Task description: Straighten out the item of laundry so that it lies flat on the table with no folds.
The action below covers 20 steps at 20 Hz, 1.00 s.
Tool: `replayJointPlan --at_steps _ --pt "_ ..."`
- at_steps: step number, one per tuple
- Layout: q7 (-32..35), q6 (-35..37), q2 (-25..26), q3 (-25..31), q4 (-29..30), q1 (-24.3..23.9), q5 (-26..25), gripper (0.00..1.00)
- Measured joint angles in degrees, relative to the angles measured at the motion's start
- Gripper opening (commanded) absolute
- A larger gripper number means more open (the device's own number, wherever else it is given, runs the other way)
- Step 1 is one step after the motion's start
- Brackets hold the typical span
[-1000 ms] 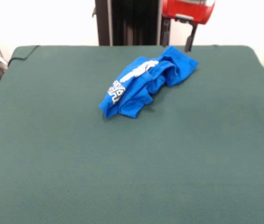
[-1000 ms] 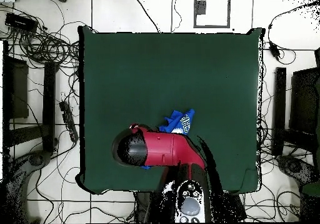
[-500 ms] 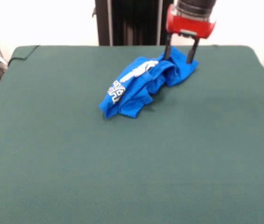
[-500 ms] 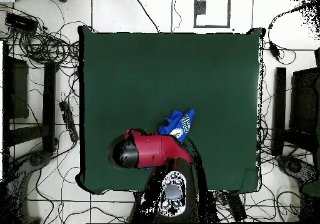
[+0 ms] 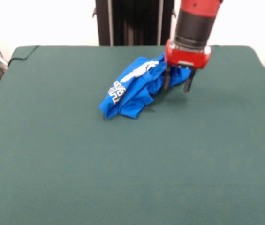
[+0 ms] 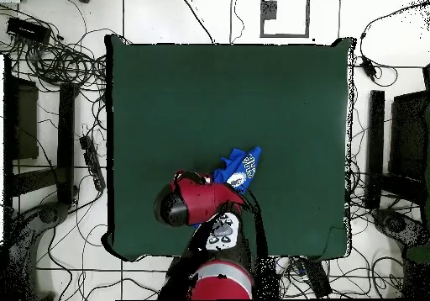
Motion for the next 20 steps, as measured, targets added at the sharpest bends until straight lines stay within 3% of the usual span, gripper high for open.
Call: replayJointPlan --at_steps 5,12,20 --pt "0.01 -0.67 4.09 -2.10 -1.24 0.09 0.15 1.00" --pt "0.00 1.41 5.34 -7.31 -3.79 3.35 0.45 1.00" --pt "0.00 12.45 6.61 -17.15 -7.90 7.67 0.52 1.00"
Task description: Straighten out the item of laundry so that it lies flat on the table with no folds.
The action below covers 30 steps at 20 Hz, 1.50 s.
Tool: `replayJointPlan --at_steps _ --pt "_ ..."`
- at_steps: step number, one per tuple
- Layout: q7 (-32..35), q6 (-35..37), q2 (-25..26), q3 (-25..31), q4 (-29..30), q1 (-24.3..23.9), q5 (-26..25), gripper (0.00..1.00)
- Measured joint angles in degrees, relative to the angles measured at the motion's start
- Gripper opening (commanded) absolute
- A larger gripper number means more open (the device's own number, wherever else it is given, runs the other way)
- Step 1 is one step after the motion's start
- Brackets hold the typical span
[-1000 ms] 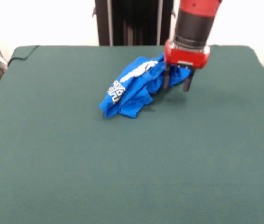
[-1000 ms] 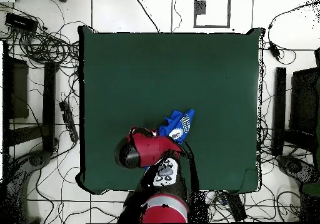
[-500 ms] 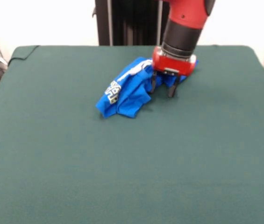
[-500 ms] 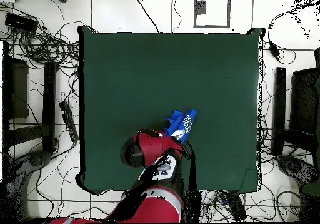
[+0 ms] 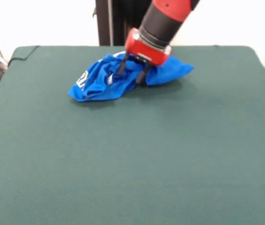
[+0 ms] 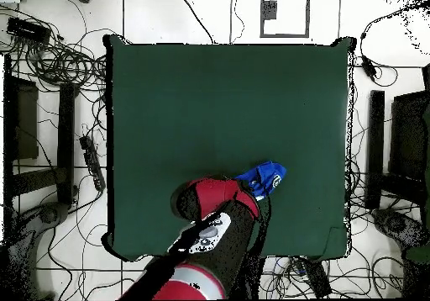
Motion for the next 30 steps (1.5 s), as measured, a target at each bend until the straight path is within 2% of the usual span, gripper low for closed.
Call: replayJointPlan --at_steps 7,14,21,30 --pt "0.00 11.59 -0.20 -8.38 -5.25 5.03 0.02 1.00" --pt "0.01 15.70 -0.28 -10.64 -7.78 6.57 1.25 1.00" --pt "0.33 13.09 3.43 -10.63 -8.34 5.77 4.87 1.00" --pt "1.54 2.01 5.92 -10.17 -8.05 4.77 7.65 1.00"
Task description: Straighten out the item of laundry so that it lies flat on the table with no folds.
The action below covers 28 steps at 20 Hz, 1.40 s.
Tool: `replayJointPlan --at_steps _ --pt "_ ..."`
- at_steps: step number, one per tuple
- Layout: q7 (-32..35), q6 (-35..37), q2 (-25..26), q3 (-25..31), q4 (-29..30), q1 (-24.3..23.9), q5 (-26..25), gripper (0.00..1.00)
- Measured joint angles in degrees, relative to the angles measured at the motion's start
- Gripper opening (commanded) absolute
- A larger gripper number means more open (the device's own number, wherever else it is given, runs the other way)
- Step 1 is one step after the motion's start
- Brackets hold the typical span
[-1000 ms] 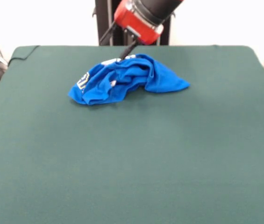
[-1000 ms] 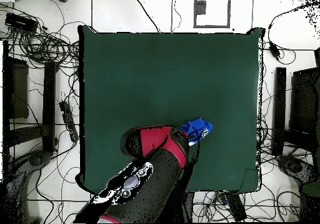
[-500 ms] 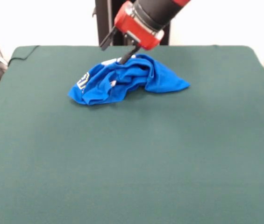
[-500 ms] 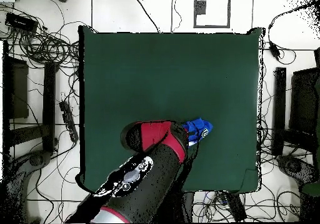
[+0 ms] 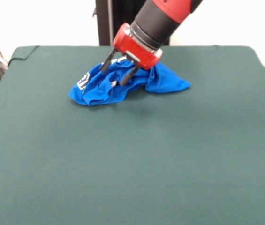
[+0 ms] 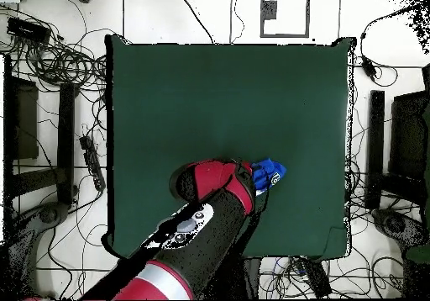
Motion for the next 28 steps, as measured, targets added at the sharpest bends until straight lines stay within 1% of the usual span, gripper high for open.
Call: replayJointPlan --at_steps 6,12,16,28 --pt "0.00 -2.86 0.17 -0.02 0.01 0.15 1.81 1.00" --pt "0.00 -2.34 1.03 -0.86 0.00 1.46 3.46 1.00" --pt "0.00 -0.50 2.36 -2.03 0.00 2.60 4.92 1.00" --pt "0.00 -0.27 5.29 -2.03 -0.02 2.60 7.43 1.00"
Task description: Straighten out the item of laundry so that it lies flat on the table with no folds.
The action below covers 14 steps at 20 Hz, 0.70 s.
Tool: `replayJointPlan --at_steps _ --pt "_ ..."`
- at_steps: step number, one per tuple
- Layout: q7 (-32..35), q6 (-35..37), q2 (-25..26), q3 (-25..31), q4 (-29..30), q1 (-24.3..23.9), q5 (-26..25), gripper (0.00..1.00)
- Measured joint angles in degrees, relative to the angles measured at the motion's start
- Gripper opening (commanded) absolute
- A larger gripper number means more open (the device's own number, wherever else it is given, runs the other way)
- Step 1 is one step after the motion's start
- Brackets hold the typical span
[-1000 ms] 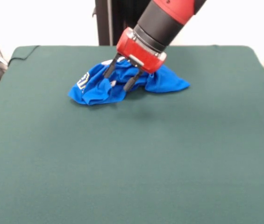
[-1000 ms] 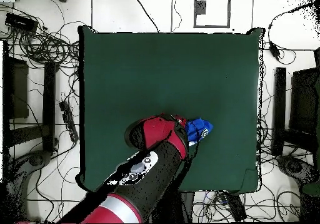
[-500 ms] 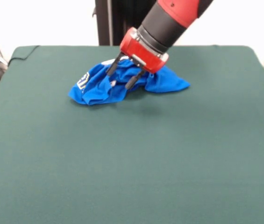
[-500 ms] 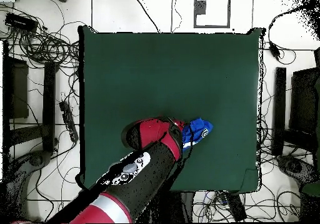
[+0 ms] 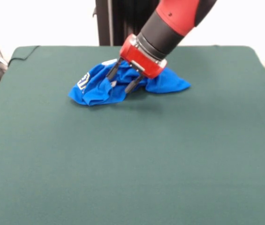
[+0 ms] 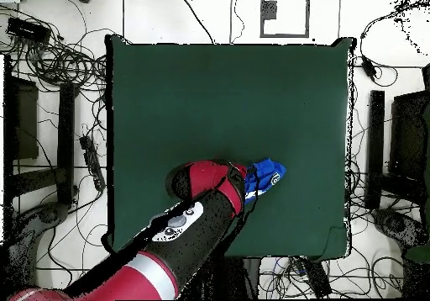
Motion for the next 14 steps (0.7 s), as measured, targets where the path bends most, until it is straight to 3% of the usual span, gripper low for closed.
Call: replayJointPlan --at_steps 14 --pt "0.00 3.25 0.07 0.00 0.74 -1.05 0.37 1.00"
